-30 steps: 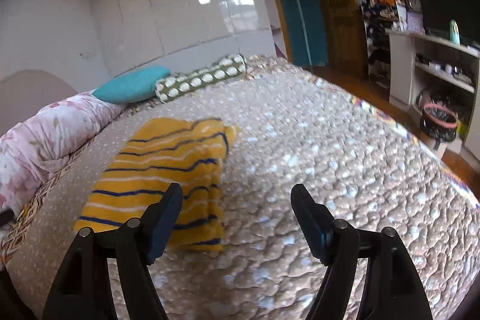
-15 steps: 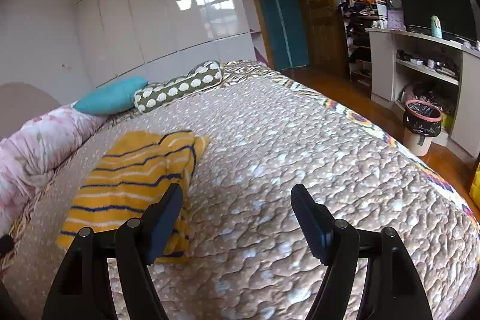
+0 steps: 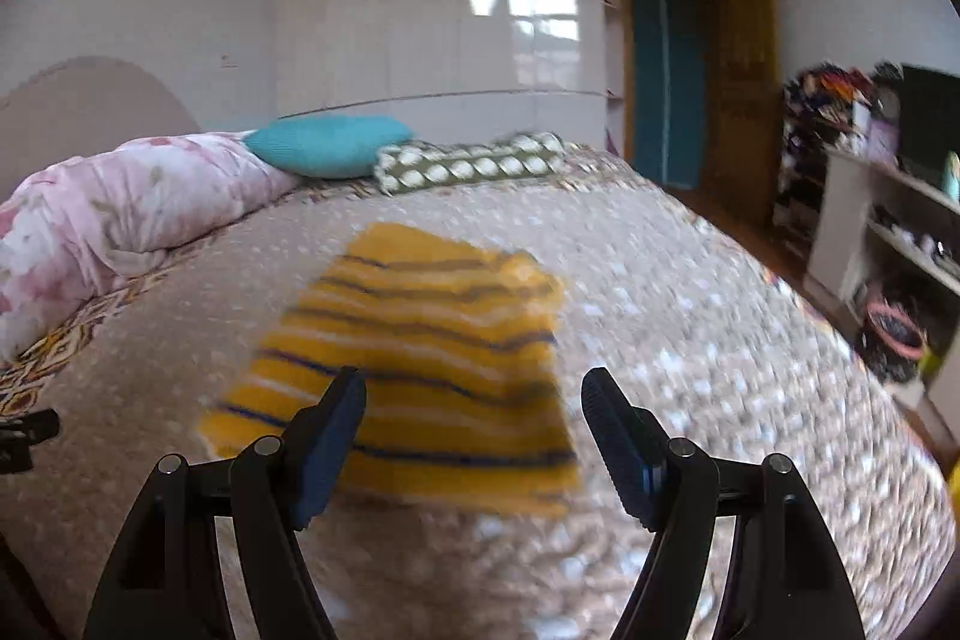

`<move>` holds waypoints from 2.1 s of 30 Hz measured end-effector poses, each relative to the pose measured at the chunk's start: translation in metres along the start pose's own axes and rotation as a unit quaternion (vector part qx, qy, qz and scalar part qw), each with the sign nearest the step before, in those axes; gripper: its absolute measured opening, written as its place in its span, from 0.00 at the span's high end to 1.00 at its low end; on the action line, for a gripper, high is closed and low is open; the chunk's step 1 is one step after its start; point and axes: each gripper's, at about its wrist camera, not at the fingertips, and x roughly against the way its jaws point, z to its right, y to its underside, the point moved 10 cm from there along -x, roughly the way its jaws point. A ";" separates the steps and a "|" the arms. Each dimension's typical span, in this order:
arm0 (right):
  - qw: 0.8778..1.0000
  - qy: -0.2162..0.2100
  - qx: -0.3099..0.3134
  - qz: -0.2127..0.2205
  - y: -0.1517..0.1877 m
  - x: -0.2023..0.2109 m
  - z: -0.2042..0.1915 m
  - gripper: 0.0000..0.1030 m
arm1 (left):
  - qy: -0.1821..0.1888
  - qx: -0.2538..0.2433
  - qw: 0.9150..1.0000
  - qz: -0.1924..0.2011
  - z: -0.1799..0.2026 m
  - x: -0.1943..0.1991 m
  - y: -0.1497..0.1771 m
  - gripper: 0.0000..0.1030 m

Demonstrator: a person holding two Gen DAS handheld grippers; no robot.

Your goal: Fold small clothes

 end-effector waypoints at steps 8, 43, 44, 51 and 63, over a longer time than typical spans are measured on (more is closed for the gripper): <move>1.000 -0.008 0.023 -0.009 -0.036 -0.038 0.002 0.24 | 0.031 -0.027 0.999 0.000 0.041 -0.005 -0.018 0.00; 0.990 -0.010 -0.112 -0.082 0.010 -0.095 0.091 0.22 | 0.101 -0.180 0.978 -0.005 0.247 -0.081 -0.140 0.00; 0.990 -0.011 -0.113 -0.084 0.011 -0.096 0.091 0.22 | 0.097 -0.192 0.976 -0.026 0.254 -0.094 -0.132 0.00; 0.983 -0.030 -0.145 -0.105 0.019 -0.105 0.098 0.20 | 0.096 -0.189 0.977 0.002 0.251 -0.078 -0.117 0.00; 0.993 -0.013 -0.104 -0.059 0.006 -0.064 0.079 0.20 | 0.104 -0.114 0.982 0.112 0.165 0.048 -0.083 0.00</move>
